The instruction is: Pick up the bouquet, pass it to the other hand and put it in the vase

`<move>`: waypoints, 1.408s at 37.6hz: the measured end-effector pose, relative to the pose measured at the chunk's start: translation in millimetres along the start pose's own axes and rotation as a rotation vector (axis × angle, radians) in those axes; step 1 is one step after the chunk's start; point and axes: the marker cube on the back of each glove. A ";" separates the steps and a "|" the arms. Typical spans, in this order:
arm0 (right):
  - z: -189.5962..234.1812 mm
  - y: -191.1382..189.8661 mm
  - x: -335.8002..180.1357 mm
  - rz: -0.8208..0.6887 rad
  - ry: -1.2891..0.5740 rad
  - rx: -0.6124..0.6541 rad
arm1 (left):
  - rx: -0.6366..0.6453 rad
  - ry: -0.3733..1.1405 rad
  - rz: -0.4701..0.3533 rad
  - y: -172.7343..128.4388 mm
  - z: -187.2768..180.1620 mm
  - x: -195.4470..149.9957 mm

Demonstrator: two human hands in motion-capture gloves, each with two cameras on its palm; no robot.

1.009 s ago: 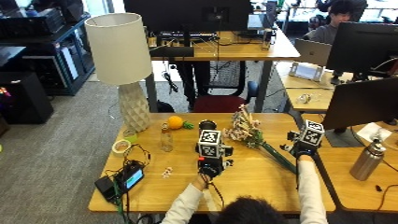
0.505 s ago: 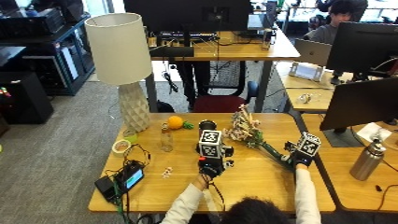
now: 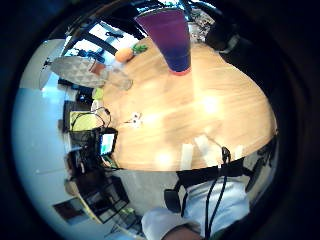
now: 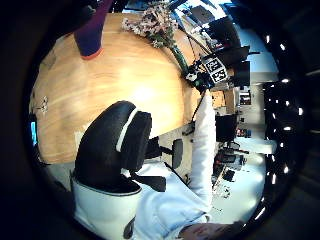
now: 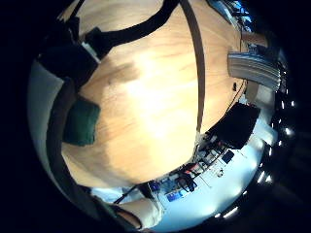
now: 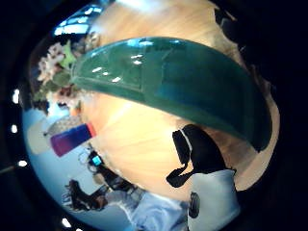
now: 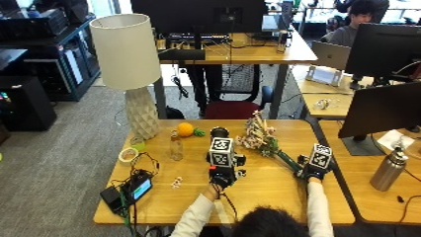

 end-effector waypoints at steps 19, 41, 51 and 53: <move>-5.2 0.5 -12.3 0.043 0.079 0.008 | -0.028 0.014 0.008 4.5 -6.6 2.0; -14.0 -4.1 -9.0 0.171 -0.051 0.417 | -0.095 0.098 -0.005 -9.0 -16.1 -12.5; -97.1 25.6 -78.4 -0.306 -0.691 0.859 | 0.018 0.450 0.039 -48.8 -58.0 5.6; -114.0 28.6 -87.1 -0.356 -0.755 0.980 | 0.108 0.582 0.039 -53.6 -74.0 18.3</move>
